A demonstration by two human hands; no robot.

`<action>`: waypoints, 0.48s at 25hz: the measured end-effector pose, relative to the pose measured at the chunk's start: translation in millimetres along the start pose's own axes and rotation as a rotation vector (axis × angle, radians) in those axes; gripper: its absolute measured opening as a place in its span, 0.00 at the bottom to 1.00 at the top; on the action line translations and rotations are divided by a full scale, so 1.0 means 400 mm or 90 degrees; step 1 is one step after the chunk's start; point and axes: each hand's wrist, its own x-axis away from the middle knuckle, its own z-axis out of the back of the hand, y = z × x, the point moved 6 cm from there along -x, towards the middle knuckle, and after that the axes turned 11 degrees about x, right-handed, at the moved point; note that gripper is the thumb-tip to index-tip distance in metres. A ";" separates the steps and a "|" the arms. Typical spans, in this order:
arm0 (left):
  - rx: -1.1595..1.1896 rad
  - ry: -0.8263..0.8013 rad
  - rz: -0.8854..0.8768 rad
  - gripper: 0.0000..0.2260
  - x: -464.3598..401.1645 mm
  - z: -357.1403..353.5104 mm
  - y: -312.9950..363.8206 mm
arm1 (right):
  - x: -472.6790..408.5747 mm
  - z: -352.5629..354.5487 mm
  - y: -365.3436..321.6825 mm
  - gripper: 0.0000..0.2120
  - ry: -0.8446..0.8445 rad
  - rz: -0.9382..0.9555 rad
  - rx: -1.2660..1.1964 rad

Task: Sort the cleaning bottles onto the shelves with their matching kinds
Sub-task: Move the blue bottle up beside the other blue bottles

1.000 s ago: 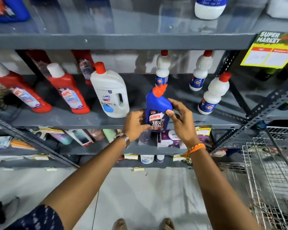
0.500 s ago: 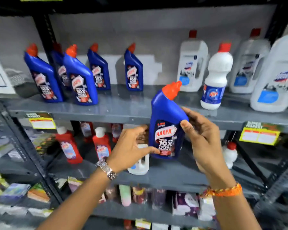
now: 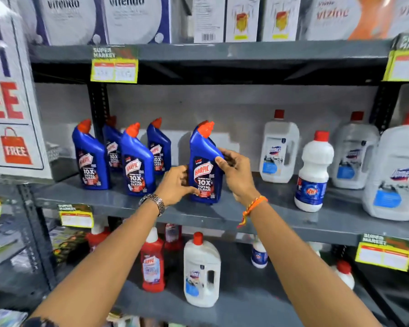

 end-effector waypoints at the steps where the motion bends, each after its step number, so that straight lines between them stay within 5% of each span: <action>1: 0.006 0.001 0.011 0.28 -0.010 0.005 -0.016 | -0.009 -0.011 0.011 0.14 -0.002 -0.003 0.011; 12: 0.044 0.005 0.076 0.30 -0.016 0.027 -0.071 | -0.031 -0.066 0.023 0.16 -0.054 -0.078 0.025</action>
